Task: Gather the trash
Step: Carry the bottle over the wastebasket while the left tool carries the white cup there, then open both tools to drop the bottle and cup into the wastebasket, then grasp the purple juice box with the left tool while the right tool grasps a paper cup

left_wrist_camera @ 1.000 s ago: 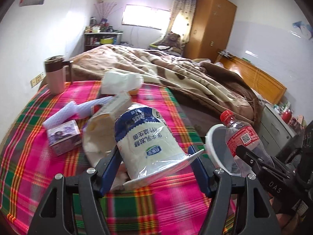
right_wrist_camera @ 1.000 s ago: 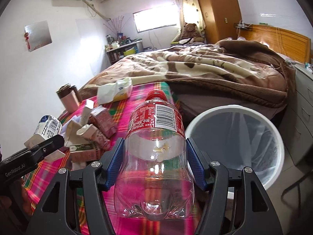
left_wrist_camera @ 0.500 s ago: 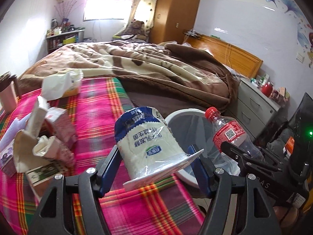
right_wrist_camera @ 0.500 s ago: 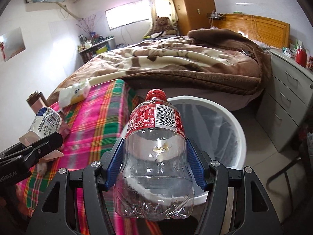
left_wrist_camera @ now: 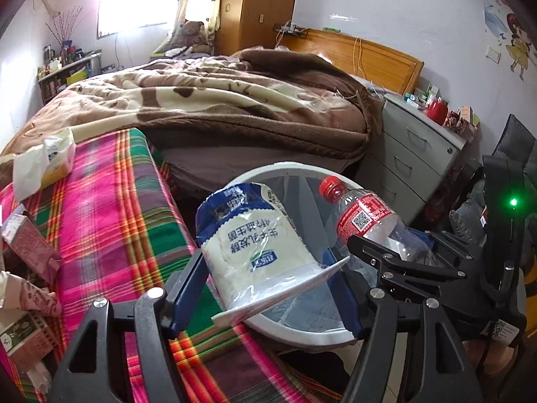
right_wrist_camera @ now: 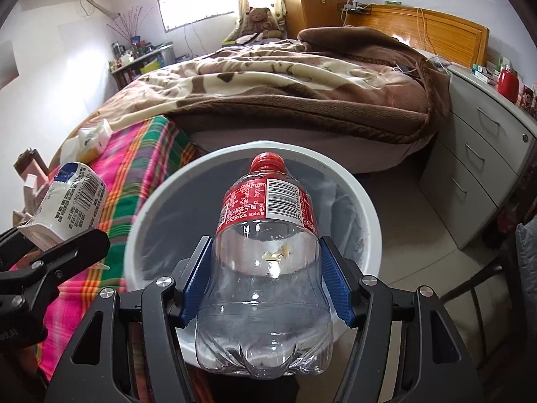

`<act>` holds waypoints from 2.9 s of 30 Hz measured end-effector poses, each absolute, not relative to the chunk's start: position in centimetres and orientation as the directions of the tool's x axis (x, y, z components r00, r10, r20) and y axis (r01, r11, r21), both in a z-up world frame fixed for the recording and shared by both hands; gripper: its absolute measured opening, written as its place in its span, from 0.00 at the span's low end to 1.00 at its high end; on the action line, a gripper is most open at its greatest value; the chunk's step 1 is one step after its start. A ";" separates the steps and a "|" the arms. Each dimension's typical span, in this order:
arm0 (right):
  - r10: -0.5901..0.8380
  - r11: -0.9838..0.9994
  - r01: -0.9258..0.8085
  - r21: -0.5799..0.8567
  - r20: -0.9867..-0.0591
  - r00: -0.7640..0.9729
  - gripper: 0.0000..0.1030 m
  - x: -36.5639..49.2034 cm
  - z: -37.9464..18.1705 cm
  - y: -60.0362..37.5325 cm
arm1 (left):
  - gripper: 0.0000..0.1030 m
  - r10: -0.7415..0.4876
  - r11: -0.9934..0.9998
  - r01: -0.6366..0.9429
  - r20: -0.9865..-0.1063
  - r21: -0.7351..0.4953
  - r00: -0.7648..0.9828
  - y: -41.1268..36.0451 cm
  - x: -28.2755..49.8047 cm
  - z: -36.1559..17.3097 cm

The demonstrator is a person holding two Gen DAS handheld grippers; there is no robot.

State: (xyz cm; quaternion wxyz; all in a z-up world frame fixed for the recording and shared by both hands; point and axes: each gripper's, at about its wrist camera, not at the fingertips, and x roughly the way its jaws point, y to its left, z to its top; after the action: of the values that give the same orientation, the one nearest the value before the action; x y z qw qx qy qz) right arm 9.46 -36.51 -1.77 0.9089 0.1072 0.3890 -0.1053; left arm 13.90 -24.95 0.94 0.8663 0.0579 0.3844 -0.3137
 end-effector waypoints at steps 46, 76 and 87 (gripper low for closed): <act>0.120 0.977 0.016 0.213 -0.611 0.782 0.69 10.9 1.1 -26.3 | 0.84 -0.305 0.952 0.248 -0.606 -0.179 0.735 -4.3 13.4 3.5; 0.308 0.950 -0.261 0.172 -0.665 0.680 0.72 15.2 -0.6 -12.9 | 0.88 -0.150 0.989 0.092 -0.710 -0.120 0.688 9.5 19.2 -1.6; 0.253 0.966 -0.207 0.152 -0.713 0.654 0.73 17.4 -1.8 -12.0 | 0.88 -0.124 0.986 0.167 -0.762 -0.022 0.636 8.1 22.2 -3.1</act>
State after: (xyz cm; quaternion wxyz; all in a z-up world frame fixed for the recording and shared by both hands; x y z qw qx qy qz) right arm 17.36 -12.03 -1.78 0.9089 0.0286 0.3964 0.1264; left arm 22.16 8.14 -3.08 0.9040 0.0253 0.4190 -0.0806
